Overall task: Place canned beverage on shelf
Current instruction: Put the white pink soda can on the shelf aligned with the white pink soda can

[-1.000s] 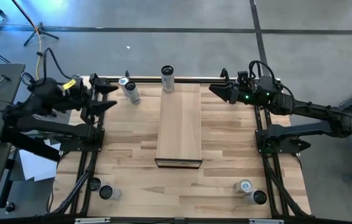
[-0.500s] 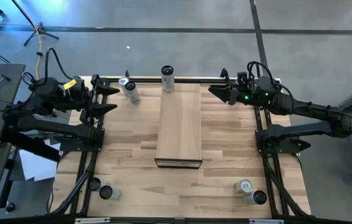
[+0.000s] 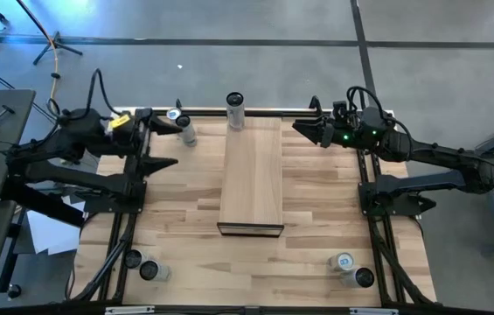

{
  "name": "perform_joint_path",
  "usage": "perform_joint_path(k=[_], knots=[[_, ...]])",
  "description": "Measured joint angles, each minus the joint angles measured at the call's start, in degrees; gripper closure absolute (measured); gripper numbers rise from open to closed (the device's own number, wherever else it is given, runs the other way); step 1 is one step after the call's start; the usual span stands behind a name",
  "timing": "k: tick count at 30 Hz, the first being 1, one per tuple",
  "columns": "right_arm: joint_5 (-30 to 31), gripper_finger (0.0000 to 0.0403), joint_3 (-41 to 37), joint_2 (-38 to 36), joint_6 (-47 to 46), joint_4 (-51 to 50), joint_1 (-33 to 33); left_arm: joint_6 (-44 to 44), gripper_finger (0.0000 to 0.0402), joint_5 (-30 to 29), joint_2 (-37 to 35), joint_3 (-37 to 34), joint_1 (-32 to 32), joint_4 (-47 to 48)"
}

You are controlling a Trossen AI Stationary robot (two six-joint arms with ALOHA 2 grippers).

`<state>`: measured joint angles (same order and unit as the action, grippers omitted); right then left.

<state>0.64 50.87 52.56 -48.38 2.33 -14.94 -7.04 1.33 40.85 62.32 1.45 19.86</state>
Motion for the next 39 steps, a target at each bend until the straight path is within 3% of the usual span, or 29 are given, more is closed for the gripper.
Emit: perform_joint_path(k=[14,32,39], knots=[[0.43,0.0009,0.00,0.00,-0.92,-1.51,0.00,-4.89,0.0009,0.06,-1.27,0.12,0.00,5.04],[15.36,0.0009,0.00,0.00,-3.07,-6.01,-0.02,-4.86,0.0009,-0.42,-1.25,0.12,0.02,6.09],[15.90,0.0009,0.00,0.00,-2.73,-7.54,-0.02,-11.89,0.0009,-0.49,-0.99,0.12,0.02,6.05]])
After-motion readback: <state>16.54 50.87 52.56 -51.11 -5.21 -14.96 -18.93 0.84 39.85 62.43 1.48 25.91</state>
